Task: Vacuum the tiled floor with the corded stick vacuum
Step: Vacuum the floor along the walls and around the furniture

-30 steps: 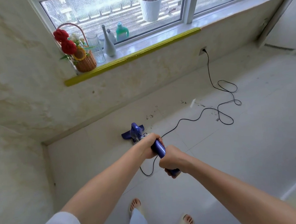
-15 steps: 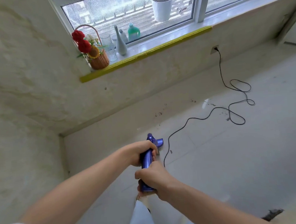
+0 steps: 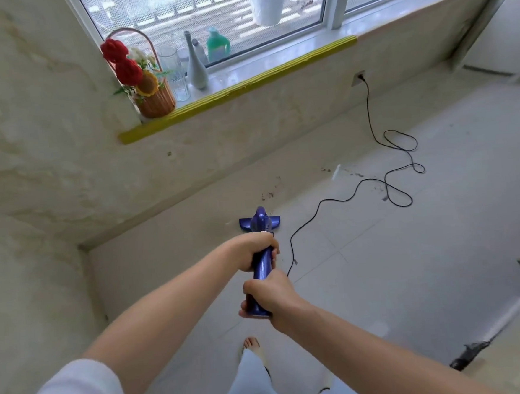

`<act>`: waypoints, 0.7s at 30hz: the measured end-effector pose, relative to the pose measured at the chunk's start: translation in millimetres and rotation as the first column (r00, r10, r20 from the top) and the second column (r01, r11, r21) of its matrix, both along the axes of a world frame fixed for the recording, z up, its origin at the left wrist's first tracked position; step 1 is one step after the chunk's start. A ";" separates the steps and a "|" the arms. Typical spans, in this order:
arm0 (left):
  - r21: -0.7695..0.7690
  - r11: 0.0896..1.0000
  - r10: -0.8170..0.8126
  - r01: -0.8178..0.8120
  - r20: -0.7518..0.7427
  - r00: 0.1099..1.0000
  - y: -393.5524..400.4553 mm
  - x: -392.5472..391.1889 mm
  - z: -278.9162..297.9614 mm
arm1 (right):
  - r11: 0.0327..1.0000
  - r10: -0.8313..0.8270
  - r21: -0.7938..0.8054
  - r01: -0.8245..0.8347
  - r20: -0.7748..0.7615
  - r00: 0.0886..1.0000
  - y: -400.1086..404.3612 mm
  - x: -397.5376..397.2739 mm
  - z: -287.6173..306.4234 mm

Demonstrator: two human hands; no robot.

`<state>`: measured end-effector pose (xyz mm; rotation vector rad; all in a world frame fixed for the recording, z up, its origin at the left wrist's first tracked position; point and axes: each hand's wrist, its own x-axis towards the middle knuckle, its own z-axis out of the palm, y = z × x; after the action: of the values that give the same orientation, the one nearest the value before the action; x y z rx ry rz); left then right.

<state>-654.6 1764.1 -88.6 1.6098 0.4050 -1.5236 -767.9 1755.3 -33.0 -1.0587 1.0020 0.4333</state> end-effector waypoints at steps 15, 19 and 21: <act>-0.017 0.996 0.090 -0.089 0.067 0.994 -29.6 83.6 -28.0 | 0.973 0.110 -0.194 -0.127 -0.095 0.989 -28.0 91.7 -44.4; -0.004 0.992 0.127 -0.127 0.051 0.991 -68.5 102.3 -29.4 | 0.959 0.169 -0.213 -0.189 -0.110 0.980 -71.7 109.3 -51.7; 0.001 0.987 0.163 -0.163 0.044 0.986 -98.4 113.7 -31.9 | 0.952 0.207 -0.210 -0.224 -0.099 0.973 -106.7 120.7 -57.6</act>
<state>-541.0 1665.6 -120.5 1.5711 0.5035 -1.3631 -647.2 1648.6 -90.7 -1.3680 1.0216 0.5532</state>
